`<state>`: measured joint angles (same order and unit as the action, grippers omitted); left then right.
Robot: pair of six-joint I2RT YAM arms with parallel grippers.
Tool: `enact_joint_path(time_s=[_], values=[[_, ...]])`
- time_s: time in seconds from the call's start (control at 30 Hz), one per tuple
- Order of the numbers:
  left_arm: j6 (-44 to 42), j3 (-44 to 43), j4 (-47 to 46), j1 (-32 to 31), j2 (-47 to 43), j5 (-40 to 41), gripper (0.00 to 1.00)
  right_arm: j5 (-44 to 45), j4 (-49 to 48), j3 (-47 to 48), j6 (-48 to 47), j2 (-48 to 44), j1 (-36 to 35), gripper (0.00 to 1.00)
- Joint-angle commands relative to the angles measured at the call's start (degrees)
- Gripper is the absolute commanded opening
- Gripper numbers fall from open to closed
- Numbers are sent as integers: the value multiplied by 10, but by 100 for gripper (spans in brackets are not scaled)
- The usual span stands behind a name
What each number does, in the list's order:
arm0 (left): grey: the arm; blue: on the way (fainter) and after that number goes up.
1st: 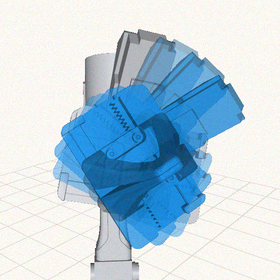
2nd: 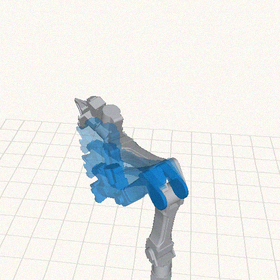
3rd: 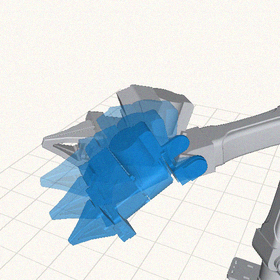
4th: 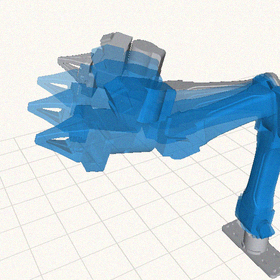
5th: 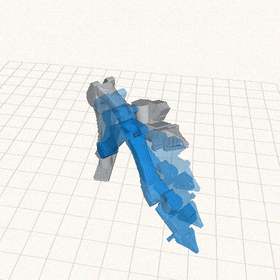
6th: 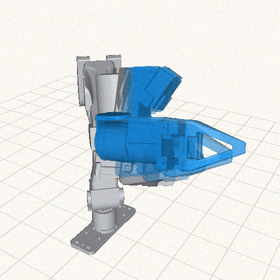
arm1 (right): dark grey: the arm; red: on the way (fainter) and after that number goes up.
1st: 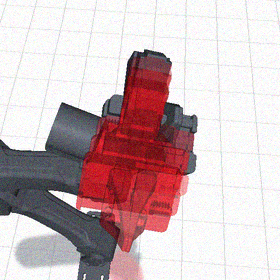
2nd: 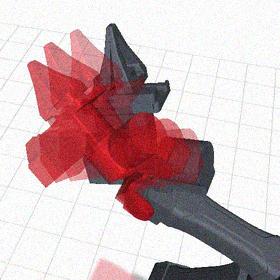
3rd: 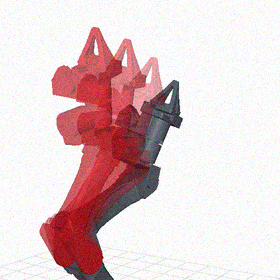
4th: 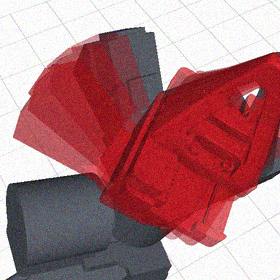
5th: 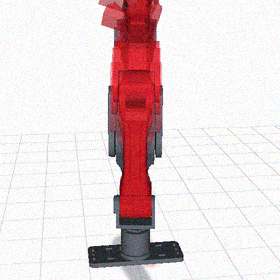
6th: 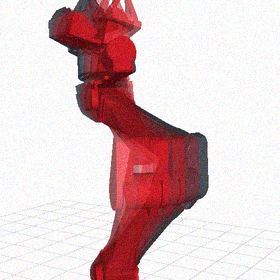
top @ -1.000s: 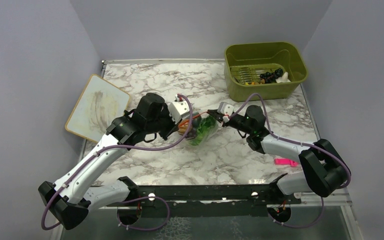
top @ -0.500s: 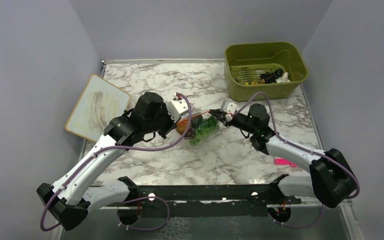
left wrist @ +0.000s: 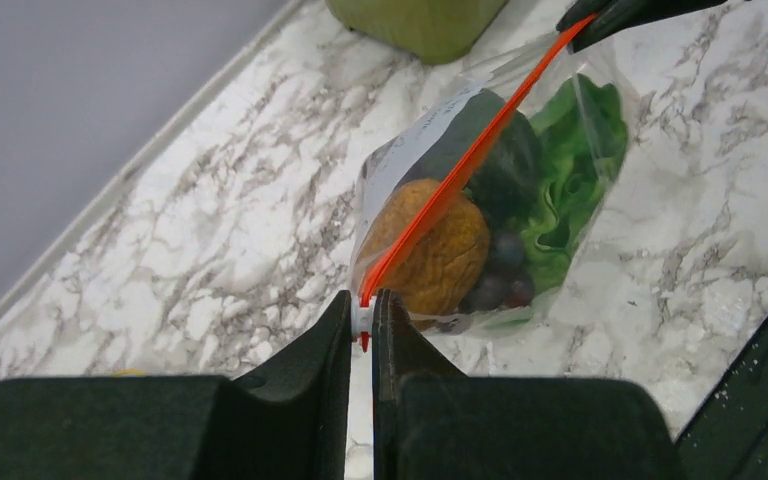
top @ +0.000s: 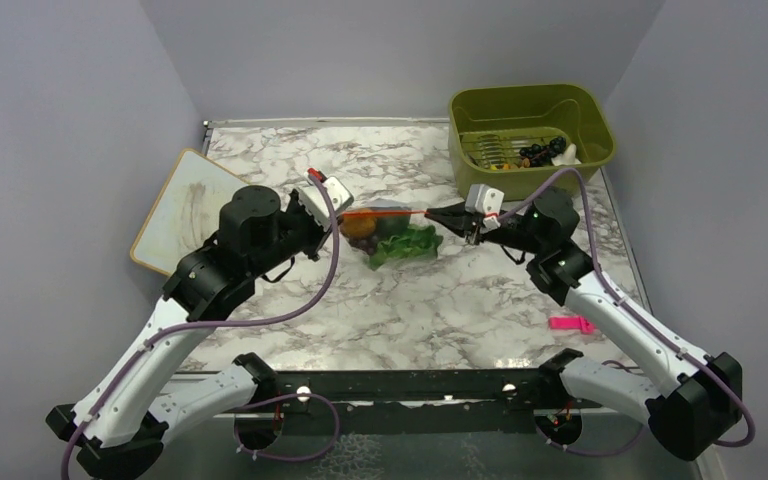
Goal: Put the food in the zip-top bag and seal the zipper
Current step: Place the zipper food storage bag at the center of the board.
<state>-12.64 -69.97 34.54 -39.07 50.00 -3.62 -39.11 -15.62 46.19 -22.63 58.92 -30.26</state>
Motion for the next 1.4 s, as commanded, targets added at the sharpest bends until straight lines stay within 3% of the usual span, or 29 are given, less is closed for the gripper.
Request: enact_joint_path(time_s=[0.0, 0.1, 0.2, 0.43, 0.7, 0.87, 1.0, 1.17, 1.3, 1.37], values=[[48, -18, 0, 4, -16, -65, 0, -160, 76, 47, 57, -46, 6, 1], [92, -28, 4, 4, -28, -91, 0, -267, 41, 53, 158, -72, 6, 1], [118, 9, 3, 4, -42, -71, 0, -291, -3, 2, 253, -96, 7, 1], [146, 127, -7, 4, -9, -38, 0, -155, 83, -96, 218, -65, 7, 1], [123, 140, -51, 4, 67, 9, 0, -11, 106, -25, 180, 57, 7, 1], [118, 117, -52, 4, 116, 28, 0, 68, 109, 20, 209, 116, 7, 2], [116, 124, -75, 5, 136, 61, 0, 102, 116, 49, 227, 148, 7, 13], [113, 109, -90, 14, 178, 85, 0, 140, 136, 79, 241, 141, 8, 35], [129, 95, -92, 24, 198, 101, 0, 179, 160, 91, 247, 109, 7, 68], [142, 99, -96, 31, 200, 115, 1, 198, 177, 96, 252, 89, 8, 71]])
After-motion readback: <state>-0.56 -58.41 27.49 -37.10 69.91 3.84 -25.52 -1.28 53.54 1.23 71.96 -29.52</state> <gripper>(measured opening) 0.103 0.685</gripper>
